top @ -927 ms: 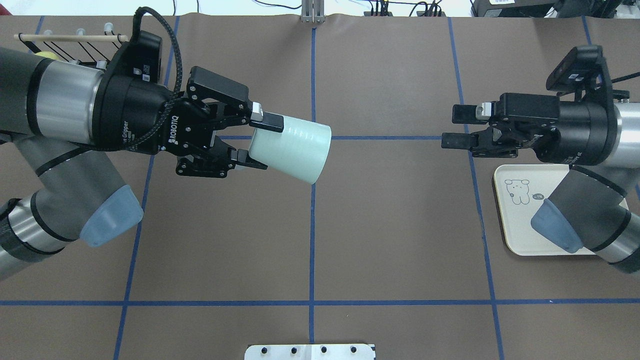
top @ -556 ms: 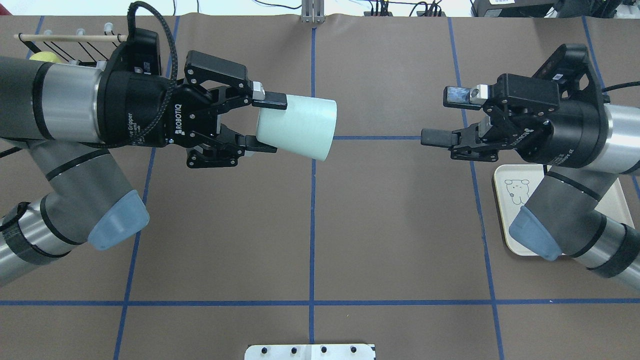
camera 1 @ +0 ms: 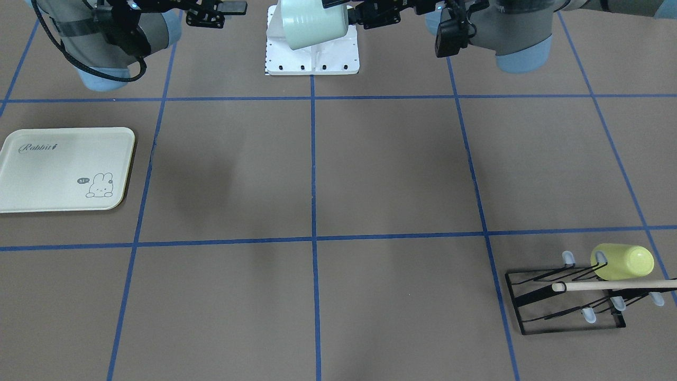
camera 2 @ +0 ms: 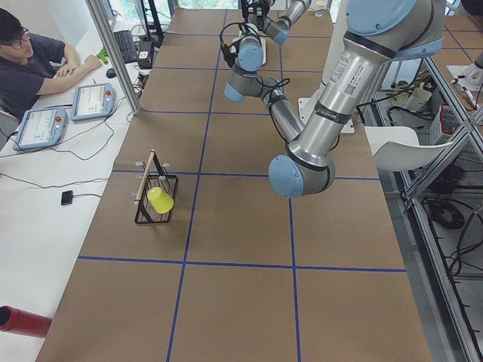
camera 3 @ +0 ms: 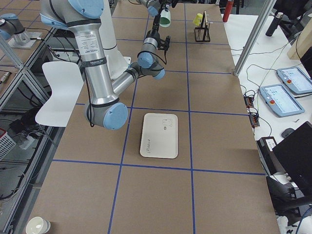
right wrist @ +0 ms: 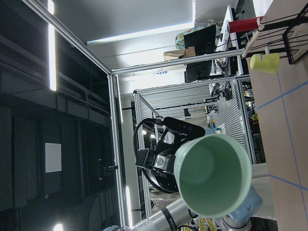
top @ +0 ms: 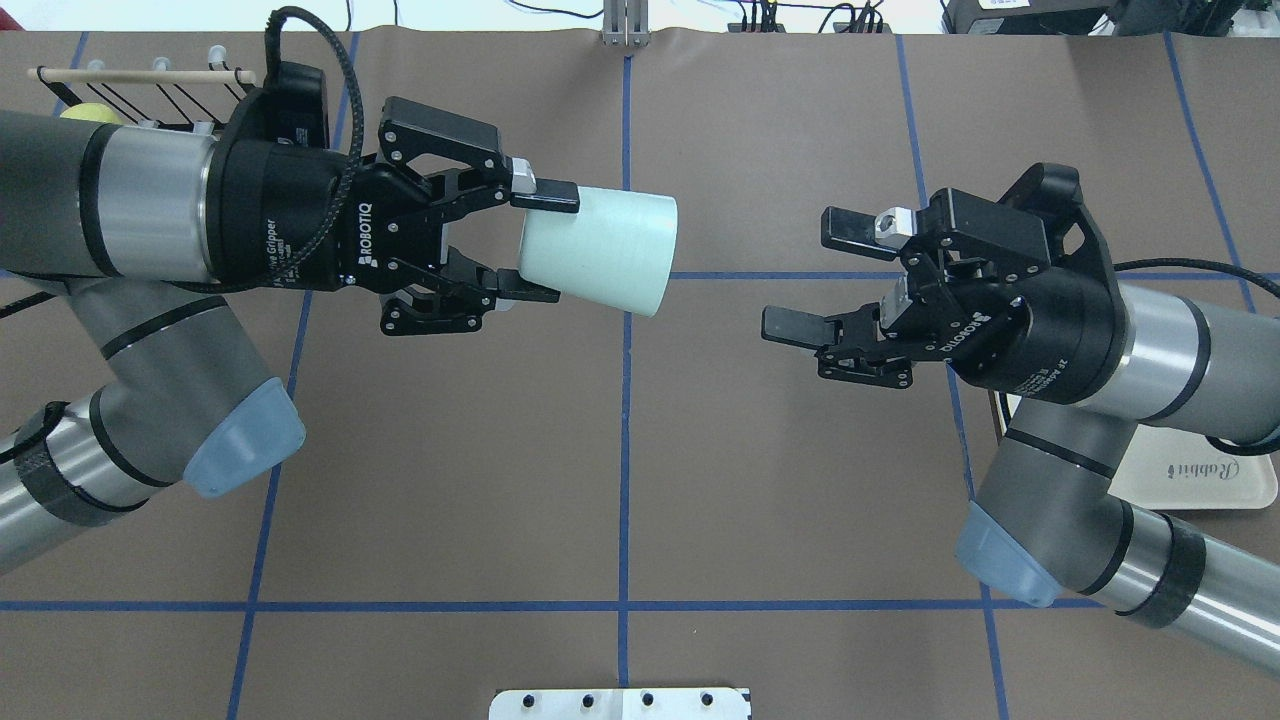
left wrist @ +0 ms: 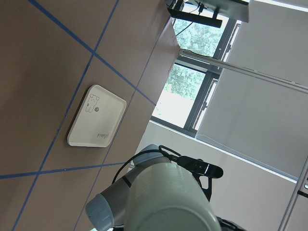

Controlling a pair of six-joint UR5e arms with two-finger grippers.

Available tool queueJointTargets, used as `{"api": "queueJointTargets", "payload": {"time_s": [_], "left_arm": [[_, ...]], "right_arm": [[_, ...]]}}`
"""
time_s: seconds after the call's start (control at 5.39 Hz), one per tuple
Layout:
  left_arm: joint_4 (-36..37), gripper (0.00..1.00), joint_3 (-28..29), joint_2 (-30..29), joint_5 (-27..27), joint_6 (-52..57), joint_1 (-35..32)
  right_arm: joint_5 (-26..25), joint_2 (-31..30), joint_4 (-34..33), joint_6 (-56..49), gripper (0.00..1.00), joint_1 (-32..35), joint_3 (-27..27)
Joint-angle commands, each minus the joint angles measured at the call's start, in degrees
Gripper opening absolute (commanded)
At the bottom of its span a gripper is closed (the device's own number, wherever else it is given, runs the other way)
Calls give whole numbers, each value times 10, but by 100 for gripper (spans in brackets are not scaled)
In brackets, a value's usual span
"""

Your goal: Left arm grabs green cup and hands to right arm on tray

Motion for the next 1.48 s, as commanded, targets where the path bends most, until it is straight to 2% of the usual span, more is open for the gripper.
{"api": "queueJointTargets", "payload": {"time_s": [0.0, 0.56, 1.3], "left_arm": [[2, 0, -2, -4, -20, -3, 1], [6, 0, 0, -10, -21, 1, 22], [8, 0, 0, -23, -21, -1, 35]], "right_arm": [[-16, 4, -5, 1, 99, -5, -2], [-38, 26, -38, 2, 99, -7, -4], [-42, 32, -41, 5, 99, -16, -5]]}}
